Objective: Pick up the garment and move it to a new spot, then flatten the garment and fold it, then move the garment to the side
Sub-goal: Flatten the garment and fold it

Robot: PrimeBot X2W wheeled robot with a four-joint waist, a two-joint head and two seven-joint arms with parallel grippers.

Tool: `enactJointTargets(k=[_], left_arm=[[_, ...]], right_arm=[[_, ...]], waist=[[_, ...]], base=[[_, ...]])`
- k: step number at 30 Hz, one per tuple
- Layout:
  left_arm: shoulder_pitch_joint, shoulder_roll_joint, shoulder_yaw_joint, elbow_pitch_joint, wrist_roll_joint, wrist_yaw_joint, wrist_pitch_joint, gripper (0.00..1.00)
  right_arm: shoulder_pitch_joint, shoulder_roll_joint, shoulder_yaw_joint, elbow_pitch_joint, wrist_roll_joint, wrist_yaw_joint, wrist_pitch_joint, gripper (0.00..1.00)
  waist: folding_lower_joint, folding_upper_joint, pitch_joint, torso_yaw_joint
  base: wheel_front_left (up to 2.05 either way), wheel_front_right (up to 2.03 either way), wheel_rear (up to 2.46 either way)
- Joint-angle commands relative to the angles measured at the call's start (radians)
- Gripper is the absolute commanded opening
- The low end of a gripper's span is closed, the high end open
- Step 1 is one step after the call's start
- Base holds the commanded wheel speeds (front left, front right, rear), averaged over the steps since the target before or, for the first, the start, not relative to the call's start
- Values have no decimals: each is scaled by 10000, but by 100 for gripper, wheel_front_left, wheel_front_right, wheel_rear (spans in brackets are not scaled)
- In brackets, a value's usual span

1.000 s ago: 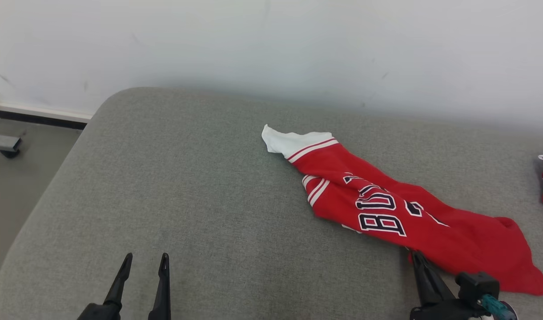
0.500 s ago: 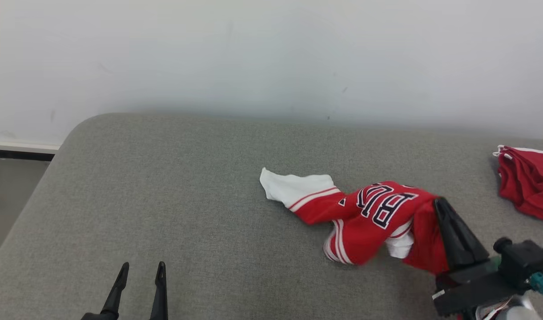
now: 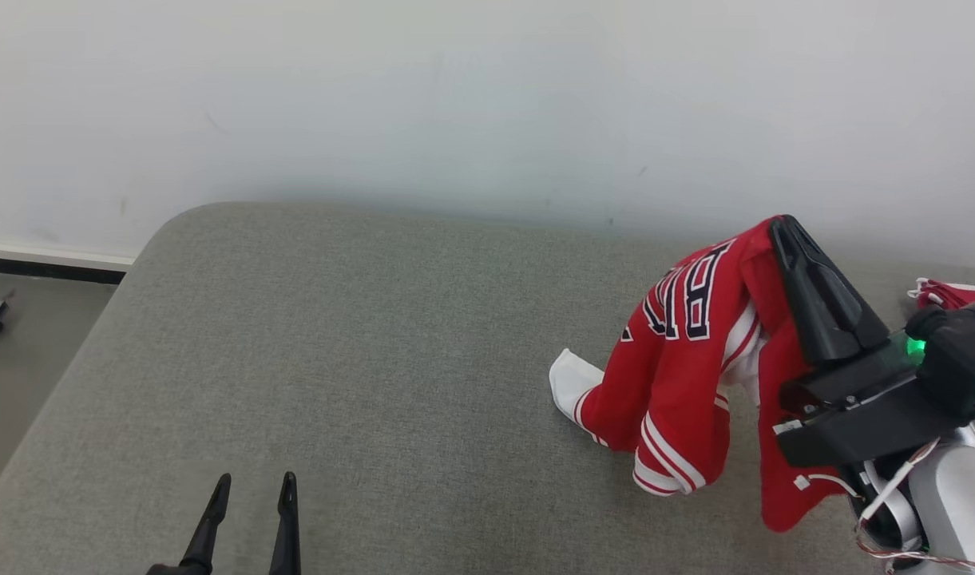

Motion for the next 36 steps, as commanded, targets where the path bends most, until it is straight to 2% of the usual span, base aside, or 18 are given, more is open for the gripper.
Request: enactJointTargets(k=[1,7,12,20,28,29,30,36], left_arm=[[103,-25,33,-5,46,31,-28,100],[122,-32,147,1,17,30,-28,100],[-33,-36,121,27,61,28,-28,100],[-147,-40,19,136,17,26,-28,100],[-211,-45,-141,239,-66,25,-28,100],[-177,-47,-151,238,-68,25,-28,100],[-151,-47,-147,241,-63,25,-28,100],[-18,-48,-104,204,7,25,-28,100]], right_arm=[[-161,20,84,10,80,-24,15,0],[-1620,260,1072,496,281,-22,-59,0],[-3091,537,1594,1683,462,-24,-202,0],[-4032,611,2738,5031,983,-24,-304,0],[-3669,720,3278,8598,1491,-24,-771,0],[-3599,752,3367,9147,1593,-22,-964,47],[-3545,768,3419,9346,1646,-24,-1114,100],[-3025,694,3336,9427,1932,-22,-1887,100]], waist=[[0,0,-22,85],[0,0,-9,128],[0,0,63,171],[0,0,166,309],[0,0,176,408],[0,0,163,389],[0,0,151,369],[0,0,34,111]], base=[[0,0,0],[0,0,0],[0,0,0],[0,0,0],[0,0,0],[0,0,0],[0,0,0],[0,0,0]])
